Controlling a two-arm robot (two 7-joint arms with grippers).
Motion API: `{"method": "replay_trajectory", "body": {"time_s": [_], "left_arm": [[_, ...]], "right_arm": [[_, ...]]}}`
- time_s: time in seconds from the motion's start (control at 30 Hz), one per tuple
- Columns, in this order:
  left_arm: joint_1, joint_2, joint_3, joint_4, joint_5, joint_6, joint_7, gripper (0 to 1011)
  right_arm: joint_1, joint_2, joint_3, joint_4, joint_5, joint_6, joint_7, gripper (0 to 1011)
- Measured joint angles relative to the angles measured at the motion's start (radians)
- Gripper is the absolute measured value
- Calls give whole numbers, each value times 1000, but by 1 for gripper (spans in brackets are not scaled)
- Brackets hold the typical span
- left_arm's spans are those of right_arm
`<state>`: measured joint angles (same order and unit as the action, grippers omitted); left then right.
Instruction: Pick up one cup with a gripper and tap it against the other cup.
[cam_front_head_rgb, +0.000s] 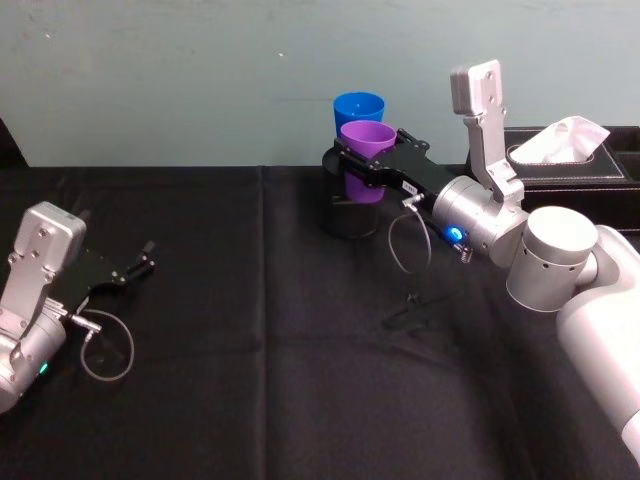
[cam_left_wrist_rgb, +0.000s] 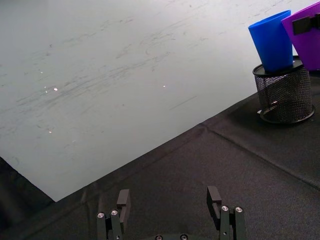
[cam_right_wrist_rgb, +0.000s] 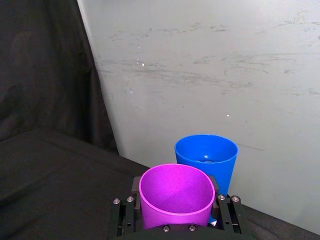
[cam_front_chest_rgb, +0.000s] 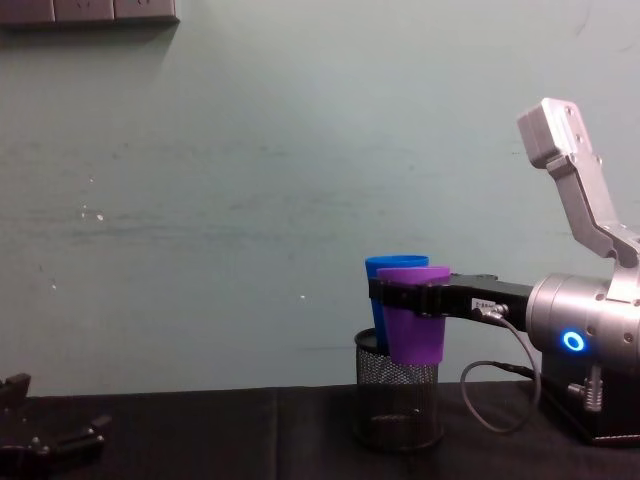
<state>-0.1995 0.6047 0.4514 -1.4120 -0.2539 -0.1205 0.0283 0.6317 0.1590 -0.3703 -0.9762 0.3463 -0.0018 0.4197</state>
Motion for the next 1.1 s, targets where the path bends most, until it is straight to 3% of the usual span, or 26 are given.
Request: {"method": "replay_trajectory", "body": {"time_s": [1.1], "left_arm": [[0,0,0,0,0,0,0,1000]], "right_arm": [[0,0,0,0,0,0,0,746]]}}
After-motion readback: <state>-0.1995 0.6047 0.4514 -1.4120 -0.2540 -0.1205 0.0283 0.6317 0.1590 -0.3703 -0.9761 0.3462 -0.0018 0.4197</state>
